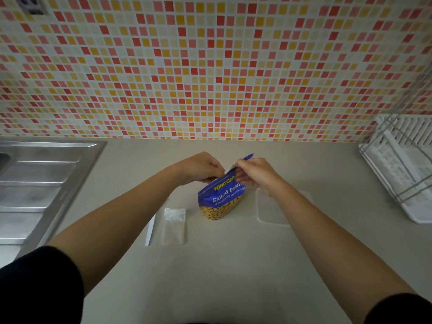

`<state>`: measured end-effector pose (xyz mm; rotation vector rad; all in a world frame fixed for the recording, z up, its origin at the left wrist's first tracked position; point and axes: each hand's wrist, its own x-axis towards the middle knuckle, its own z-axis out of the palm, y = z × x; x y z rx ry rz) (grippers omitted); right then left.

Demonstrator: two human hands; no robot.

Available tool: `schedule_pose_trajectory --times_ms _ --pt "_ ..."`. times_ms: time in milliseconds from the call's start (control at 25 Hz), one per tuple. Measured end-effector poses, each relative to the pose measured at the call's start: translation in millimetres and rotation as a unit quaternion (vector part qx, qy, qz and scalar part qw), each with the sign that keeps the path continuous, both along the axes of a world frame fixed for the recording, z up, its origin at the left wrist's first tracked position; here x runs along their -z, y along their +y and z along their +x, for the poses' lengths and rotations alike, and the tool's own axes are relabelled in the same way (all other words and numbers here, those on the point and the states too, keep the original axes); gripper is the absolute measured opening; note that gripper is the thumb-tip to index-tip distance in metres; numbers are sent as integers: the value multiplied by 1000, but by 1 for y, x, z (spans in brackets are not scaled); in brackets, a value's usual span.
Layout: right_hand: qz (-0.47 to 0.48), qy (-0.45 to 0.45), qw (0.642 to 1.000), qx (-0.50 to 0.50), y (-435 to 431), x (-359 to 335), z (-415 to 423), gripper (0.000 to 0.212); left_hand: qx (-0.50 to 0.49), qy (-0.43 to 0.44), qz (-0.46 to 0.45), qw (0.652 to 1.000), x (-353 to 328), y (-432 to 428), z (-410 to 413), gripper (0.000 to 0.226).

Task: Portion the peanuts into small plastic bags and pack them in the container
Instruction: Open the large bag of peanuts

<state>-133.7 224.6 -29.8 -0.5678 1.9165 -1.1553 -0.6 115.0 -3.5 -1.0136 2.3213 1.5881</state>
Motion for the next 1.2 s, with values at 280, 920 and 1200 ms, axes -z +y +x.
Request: schedule_pose_trajectory --times_ms 280,920,1200 --pt "35 -39 996 -69 2 -11 2 26 19 -17 -54 998 -5 -2 3 12" --pt "147 218 953 -153 14 -34 24 23 65 -12 -522 850 6 -6 6 24" --pt "128 248 934 -225 16 -38 26 23 37 59 -487 870 9 -25 6 24"
